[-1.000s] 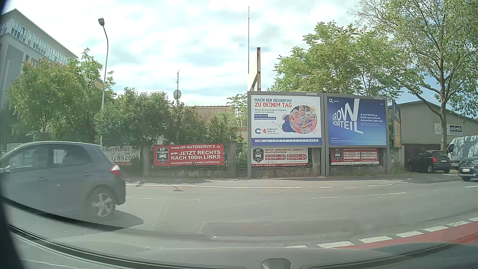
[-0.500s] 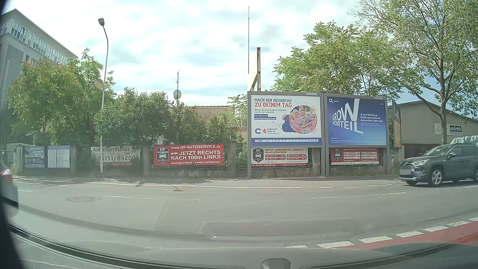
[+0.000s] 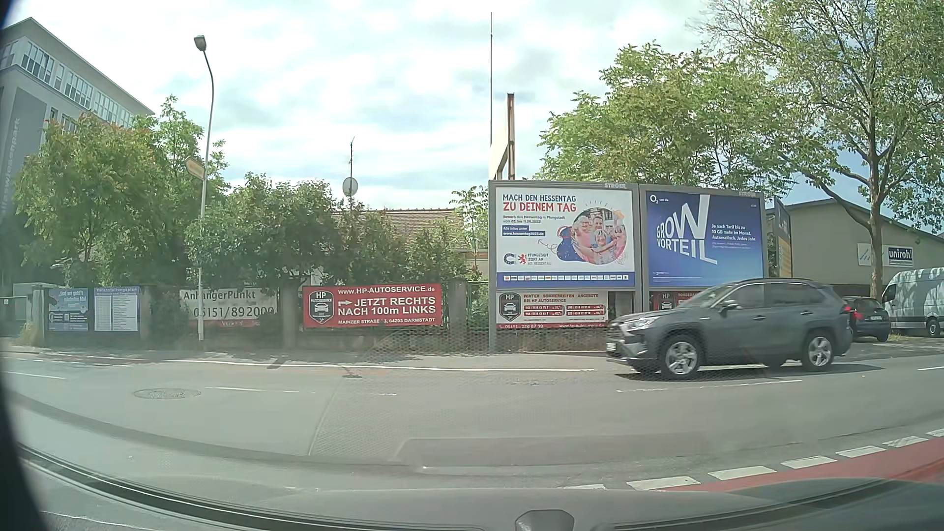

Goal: Follow the waypoints while adhering to traffic rules and regulations

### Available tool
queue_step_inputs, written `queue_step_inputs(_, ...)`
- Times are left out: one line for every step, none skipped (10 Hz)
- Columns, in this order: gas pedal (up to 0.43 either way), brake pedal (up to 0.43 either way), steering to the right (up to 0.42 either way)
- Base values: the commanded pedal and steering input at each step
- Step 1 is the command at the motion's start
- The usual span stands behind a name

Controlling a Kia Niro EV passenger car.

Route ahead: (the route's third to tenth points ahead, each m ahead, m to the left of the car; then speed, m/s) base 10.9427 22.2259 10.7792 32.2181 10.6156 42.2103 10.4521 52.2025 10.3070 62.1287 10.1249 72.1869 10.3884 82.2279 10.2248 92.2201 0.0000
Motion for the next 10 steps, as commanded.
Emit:
queue_step_inputs(0.000,0.165,-0.212)
queue_step_inputs(0.000,0.165,-0.212)
queue_step_inputs(0.000,0.165,-0.212)
queue_step_inputs(0.000,0.165,-0.212)
queue_step_inputs(0.000,0.165,-0.212)
queue_step_inputs(0.000,0.165,-0.212)
queue_step_inputs(0.000,0.165,-0.212)
queue_step_inputs(0.000,0.165,-0.212)
queue_step_inputs(0.000,0.165,-0.212)
queue_step_inputs(0.000,0.165,-0.212)
